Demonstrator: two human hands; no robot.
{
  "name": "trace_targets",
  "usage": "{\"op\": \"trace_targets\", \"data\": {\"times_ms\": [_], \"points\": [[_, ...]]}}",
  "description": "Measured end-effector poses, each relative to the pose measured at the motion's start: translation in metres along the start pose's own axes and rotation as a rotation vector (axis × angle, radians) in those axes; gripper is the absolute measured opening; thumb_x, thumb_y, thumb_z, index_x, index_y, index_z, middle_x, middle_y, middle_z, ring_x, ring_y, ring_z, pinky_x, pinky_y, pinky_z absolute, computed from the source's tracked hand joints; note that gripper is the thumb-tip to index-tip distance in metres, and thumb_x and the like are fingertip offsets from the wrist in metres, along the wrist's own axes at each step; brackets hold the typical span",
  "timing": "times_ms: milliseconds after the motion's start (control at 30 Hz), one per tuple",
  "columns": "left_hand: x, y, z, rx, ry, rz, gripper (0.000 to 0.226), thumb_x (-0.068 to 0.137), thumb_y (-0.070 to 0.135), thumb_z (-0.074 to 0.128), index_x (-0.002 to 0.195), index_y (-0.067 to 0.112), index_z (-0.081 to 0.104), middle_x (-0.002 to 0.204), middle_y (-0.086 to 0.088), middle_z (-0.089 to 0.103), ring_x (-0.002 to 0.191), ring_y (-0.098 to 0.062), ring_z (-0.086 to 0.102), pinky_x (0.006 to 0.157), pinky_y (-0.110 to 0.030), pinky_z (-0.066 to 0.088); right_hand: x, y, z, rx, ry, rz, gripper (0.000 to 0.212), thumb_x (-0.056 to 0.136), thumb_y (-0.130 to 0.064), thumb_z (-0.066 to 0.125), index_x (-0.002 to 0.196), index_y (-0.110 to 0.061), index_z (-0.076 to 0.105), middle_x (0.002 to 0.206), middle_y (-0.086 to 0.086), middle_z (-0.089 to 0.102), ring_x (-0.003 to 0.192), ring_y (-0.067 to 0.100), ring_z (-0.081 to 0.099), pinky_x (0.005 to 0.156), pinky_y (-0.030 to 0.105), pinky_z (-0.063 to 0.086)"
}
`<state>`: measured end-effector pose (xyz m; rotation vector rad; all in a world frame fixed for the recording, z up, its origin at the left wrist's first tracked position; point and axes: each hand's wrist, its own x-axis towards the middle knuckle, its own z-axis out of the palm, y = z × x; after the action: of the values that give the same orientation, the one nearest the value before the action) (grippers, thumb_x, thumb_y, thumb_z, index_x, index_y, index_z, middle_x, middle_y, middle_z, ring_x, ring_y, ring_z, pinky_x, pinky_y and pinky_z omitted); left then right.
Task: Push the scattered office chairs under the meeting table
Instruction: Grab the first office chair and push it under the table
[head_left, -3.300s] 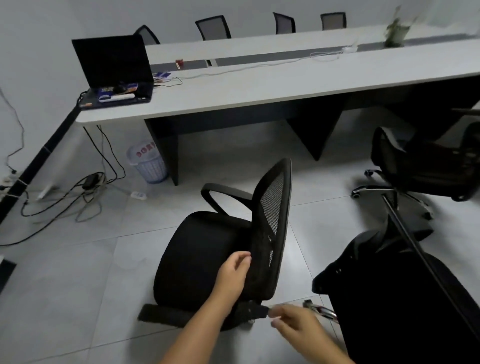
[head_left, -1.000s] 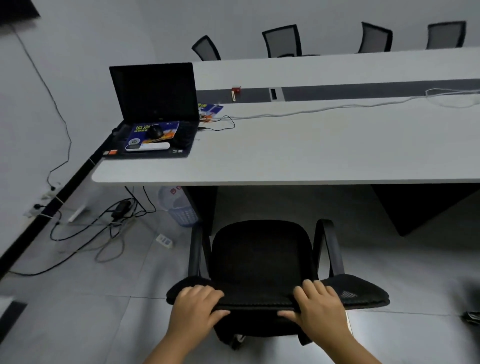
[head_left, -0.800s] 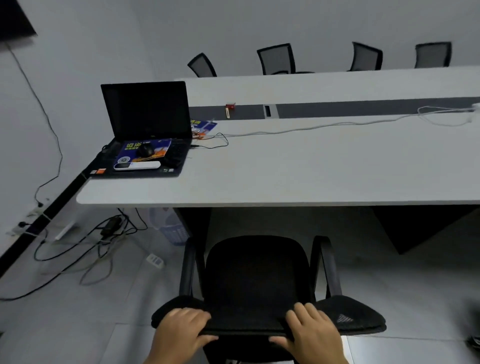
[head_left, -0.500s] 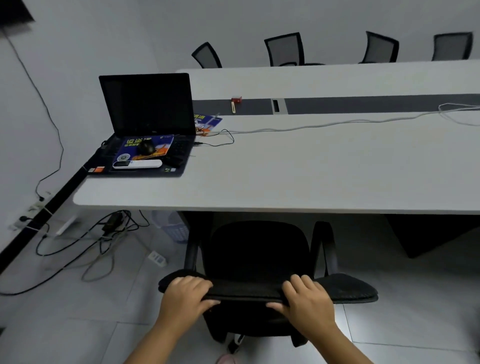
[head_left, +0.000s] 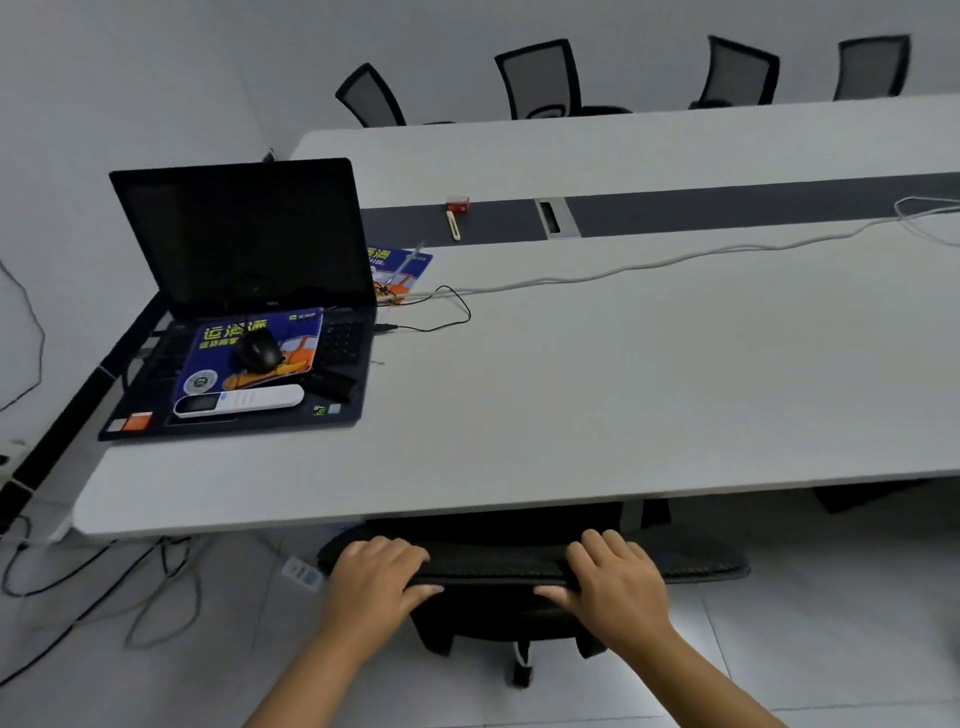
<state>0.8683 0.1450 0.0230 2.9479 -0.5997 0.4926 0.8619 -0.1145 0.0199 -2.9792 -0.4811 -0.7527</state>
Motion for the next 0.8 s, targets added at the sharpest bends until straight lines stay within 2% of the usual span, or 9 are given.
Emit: {"op": "trace_targets", "data": {"times_ms": [133,267,367,467,633,700,800], "points": [[0.0,-0.003,0.009,-0.044,0.048,-0.015,0.05,0.089,0.06,0.01,0.078,0.027,0.047,0.055,0.01,0.059,0.064,-0.007,0.036,0.059,-0.025,0.025,0.008,0.003,0.01,-0.03,0.02,-0.024,0.067,0.086,-0.065,0.016,0.054,-0.02,0.052,0.051,-0.004,0.051,0.05,0.015,0.044,0.053,0.023,0.029],[0.0,-0.002,0.017,-0.028,0.105,-0.012,0.046,0.089,0.06,0.012,0.08,0.027,0.043,0.054,0.008,0.06,0.066,-0.009,0.034,0.06,-0.024,0.025,0.006,0.006,0.021,-0.019,0.116,-0.075,0.052,0.086,-0.065,0.024,0.065,-0.018,0.037,0.05,-0.001,0.05,0.059,0.017,0.031,0.056,0.029,0.025],[0.005,0.001,0.014,-0.001,0.115,-0.018,0.039,0.082,0.061,0.029,0.081,0.025,0.044,0.056,0.007,0.061,0.067,-0.009,0.034,0.06,-0.025,0.024,0.015,0.014,0.023,-0.025,0.17,-0.12,0.051,0.086,-0.064,0.027,0.064,-0.018,0.036,0.049,-0.001,0.049,0.053,0.017,0.039,0.055,0.027,0.026],[0.008,0.01,0.013,0.026,0.077,-0.048,0.042,0.085,0.061,0.025,0.082,0.024,0.045,0.059,0.007,0.062,0.067,-0.009,0.036,0.06,-0.024,0.025,0.017,0.025,0.024,0.002,0.17,-0.142,0.053,0.086,-0.063,0.028,0.062,-0.018,0.042,0.049,-0.001,0.05,0.045,0.017,0.046,0.05,0.023,0.029],[0.008,0.018,0.012,-0.002,0.038,-0.076,0.053,0.089,0.06,0.011,0.081,0.024,0.05,0.062,0.007,0.064,0.069,-0.007,0.037,0.061,-0.023,0.026,0.012,0.028,0.023,0.052,0.166,-0.084,0.062,0.085,-0.065,0.025,0.054,-0.018,0.052,0.05,-0.002,0.05,0.046,0.015,0.046,0.051,0.022,0.028],[0.012,0.02,0.005,-0.029,-0.015,-0.13,0.066,0.088,0.063,0.009,0.076,0.024,0.061,0.064,0.009,0.066,0.069,-0.006,0.046,0.062,-0.018,0.034,0.012,0.026,0.018,0.103,0.153,-0.026,0.063,0.084,-0.066,0.026,0.053,-0.018,0.053,0.05,-0.002,0.05,0.046,0.015,0.046,0.05,0.02,0.029],[0.014,0.034,-0.005,-0.095,-0.11,-0.186,0.072,0.087,0.064,0.008,0.083,0.022,0.066,0.074,0.008,0.07,0.069,-0.01,0.062,0.065,-0.026,0.051,0.008,0.023,0.008,0.205,0.068,0.062,0.066,0.083,-0.067,0.023,0.055,-0.017,0.055,0.052,-0.003,0.052,0.048,0.015,0.048,0.048,0.021,0.033]]}}
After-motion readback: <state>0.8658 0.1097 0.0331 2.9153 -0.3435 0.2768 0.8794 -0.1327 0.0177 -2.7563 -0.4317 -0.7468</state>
